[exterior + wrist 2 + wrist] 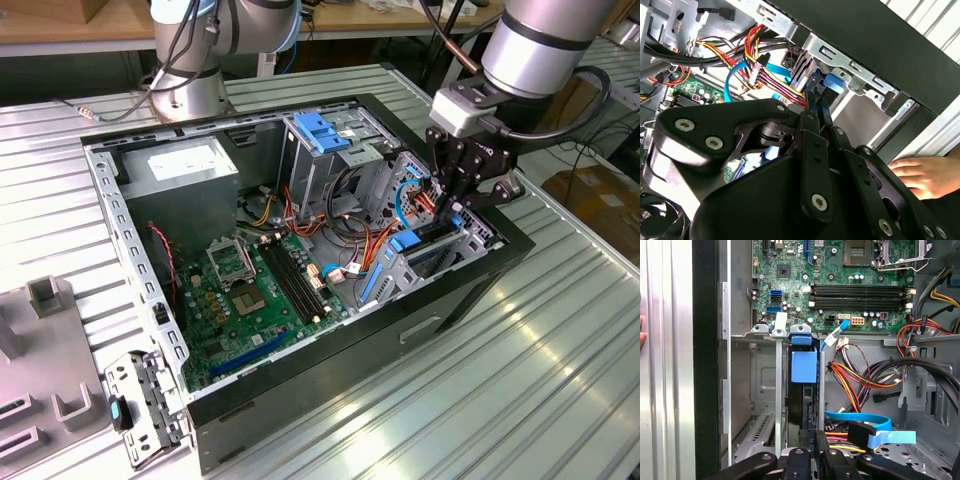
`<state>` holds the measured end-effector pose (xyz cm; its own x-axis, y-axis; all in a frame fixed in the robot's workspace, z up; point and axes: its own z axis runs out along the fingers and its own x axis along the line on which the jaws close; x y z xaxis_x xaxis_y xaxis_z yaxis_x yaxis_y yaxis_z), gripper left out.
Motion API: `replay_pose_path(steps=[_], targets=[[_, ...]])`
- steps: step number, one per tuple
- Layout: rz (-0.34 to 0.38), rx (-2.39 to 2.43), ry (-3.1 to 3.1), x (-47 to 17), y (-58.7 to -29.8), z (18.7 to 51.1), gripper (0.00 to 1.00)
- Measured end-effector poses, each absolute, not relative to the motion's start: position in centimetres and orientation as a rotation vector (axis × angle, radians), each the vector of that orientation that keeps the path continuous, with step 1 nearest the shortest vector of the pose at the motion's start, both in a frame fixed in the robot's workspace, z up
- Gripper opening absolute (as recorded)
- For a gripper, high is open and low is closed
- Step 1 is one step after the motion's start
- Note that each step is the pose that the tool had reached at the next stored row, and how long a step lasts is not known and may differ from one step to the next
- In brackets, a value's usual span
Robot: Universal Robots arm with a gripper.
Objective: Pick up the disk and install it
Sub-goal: 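Insert the first disk wire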
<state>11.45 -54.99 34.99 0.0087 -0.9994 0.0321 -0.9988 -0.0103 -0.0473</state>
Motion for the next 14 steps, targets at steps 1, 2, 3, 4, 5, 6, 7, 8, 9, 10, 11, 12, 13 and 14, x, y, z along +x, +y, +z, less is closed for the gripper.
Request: replay_pose_path(steps=[1, 2, 3, 4, 5, 6, 7, 8, 9, 10, 11, 12, 13, 14], targets=[[-0.088, -2.219, 2.206, 11.45, -55.0, 34.92, 0.16], [-0.088, -2.215, 2.211, 11.45, -55.0, 34.89, 0.16], [-0.088, -2.213, 2.213, 11.45, -55.0, 34.85, 0.16], [-0.088, -2.212, 2.214, 11.45, -55.0, 34.82, 0.16], [-0.088, -2.211, 2.215, 11.45, -55.0, 34.81, 0.16], [-0.088, -2.211, 2.215, 11.45, -55.0, 34.8, 0.16], [-0.088, -2.21, 2.216, 11.45, -55.0, 34.78, 0.16], [-0.088, -2.21, 2.216, 11.45, -55.0, 34.77, 0.16], [-0.088, -2.209, 2.217, 11.45, -55.0, 34.76, 0.16], [-0.088, -2.209, 2.217, 11.45, -55.0, 34.74, 0.16], [-0.088, -2.209, 2.217, 11.45, -55.0, 34.72, 0.16], [-0.088, -2.209, 2.217, 11.45, -55.0, 34.71, 0.16], [-0.088, -2.209, 2.217, 11.45, -55.0, 34.67, 0.16], [-0.088, -2.208, 2.218, 11.45, -55.0, 34.66, 0.16]])
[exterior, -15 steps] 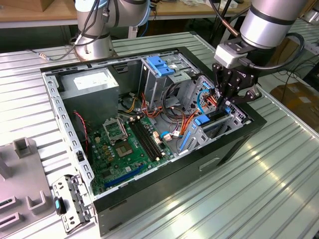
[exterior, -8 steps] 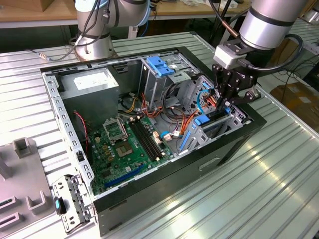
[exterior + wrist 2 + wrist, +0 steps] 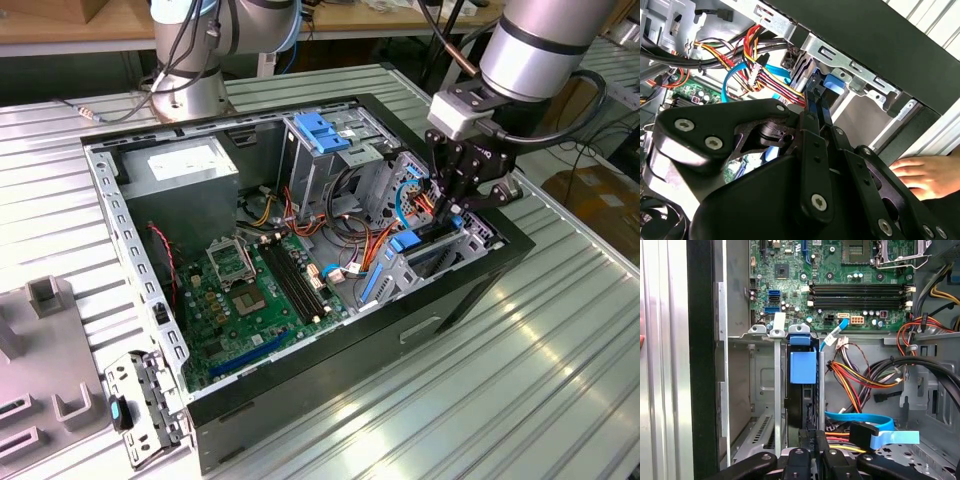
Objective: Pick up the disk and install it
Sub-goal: 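Insert the first disk wire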
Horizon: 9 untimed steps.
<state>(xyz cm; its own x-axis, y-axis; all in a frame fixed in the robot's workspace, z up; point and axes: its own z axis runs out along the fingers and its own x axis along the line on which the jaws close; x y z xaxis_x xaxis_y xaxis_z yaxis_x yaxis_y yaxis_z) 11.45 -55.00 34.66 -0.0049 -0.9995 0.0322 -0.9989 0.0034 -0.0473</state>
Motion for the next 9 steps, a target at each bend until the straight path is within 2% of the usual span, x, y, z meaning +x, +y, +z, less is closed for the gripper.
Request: replay_pose_path(steps=[9], targets=[[-0.087, -2.208, 2.217, 11.44, -55.03, 34.28, 0.16]])
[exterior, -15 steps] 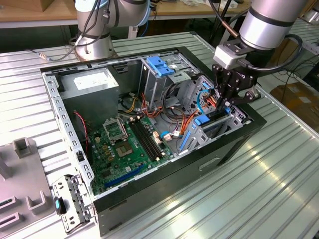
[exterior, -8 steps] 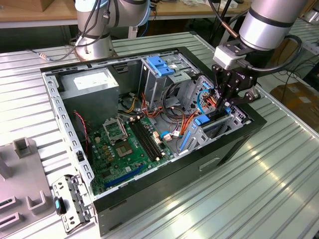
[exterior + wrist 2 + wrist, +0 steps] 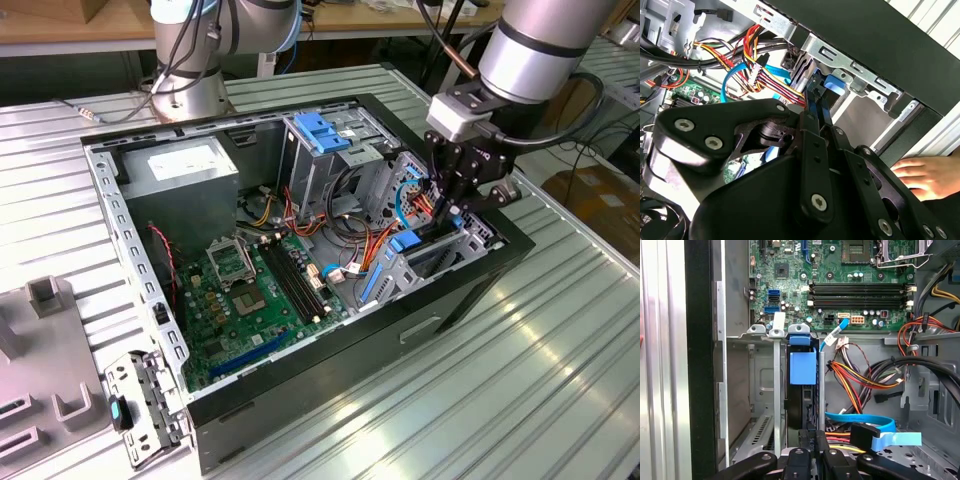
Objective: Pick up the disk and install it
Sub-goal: 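Insert the first disk wire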
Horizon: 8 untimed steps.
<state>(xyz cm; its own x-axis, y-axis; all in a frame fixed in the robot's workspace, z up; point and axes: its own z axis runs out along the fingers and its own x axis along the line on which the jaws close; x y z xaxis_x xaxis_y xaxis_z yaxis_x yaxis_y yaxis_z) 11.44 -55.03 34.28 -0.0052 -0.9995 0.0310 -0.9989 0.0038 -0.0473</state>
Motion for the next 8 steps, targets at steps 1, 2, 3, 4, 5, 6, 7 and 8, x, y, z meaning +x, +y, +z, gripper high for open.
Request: replay_pose_path(steps=[1, 2, 3, 4, 5, 6, 7, 8], targets=[[-0.087, -2.208, 2.218, 11.44, -55.05, 34.24, 0.16], [-0.087, -2.208, 2.218, 11.44, -55.05, 34.24, 0.16], [-0.087, -2.208, 2.218, 11.44, -55.05, 34.23, 0.16], [-0.087, -2.208, 2.218, 11.44, -55.05, 34.22, 0.16], [-0.087, -2.208, 2.218, 11.45, -55.05, 34.22, 0.16], [-0.087, -2.208, 2.218, 11.45, -55.05, 34.22, 0.16], [-0.087, -2.208, 2.218, 11.44, -55.05, 34.22, 0.16], [-0.087, -2.208, 2.218, 11.45, -55.05, 34.22, 0.17]])
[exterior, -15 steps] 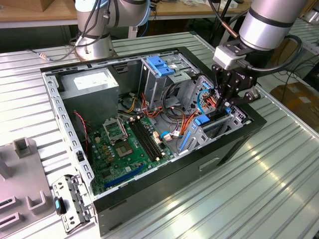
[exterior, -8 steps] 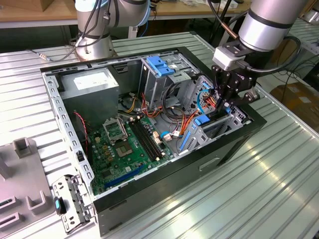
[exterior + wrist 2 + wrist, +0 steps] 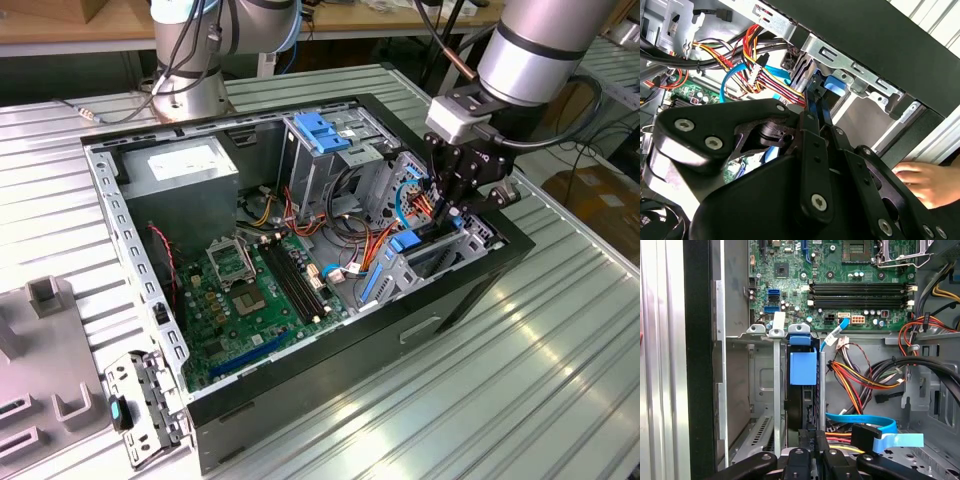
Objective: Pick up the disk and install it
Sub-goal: 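Insert the first disk wire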
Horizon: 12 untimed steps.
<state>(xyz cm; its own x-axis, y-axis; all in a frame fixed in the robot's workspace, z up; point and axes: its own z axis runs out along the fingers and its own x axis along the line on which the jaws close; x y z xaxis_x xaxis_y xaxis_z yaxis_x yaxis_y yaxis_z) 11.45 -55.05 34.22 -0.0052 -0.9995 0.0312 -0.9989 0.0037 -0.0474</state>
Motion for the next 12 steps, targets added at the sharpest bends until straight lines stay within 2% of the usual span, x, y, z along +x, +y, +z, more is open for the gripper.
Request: replay_pose_path(steps=[1, 2, 6, 8, 10, 12], targets=[[-0.087, -2.208, 2.217, 11.45, -55.05, 34.21, 0.17], [-0.087, -2.208, 2.217, 11.45, -55.05, 34.31, 0.24], [-0.087, -2.207, 2.217, 11.45, -55.05, 35.15, 0.24], [-0.087, -2.207, 2.217, 11.45, -55.05, 35.15, 0.22], [-0.087, -2.207, 2.217, 11.44, -55.05, 35.16, 0.11], [-0.087, -2.207, 2.217, 11.44, -55.05, 35.16, 0.11]])
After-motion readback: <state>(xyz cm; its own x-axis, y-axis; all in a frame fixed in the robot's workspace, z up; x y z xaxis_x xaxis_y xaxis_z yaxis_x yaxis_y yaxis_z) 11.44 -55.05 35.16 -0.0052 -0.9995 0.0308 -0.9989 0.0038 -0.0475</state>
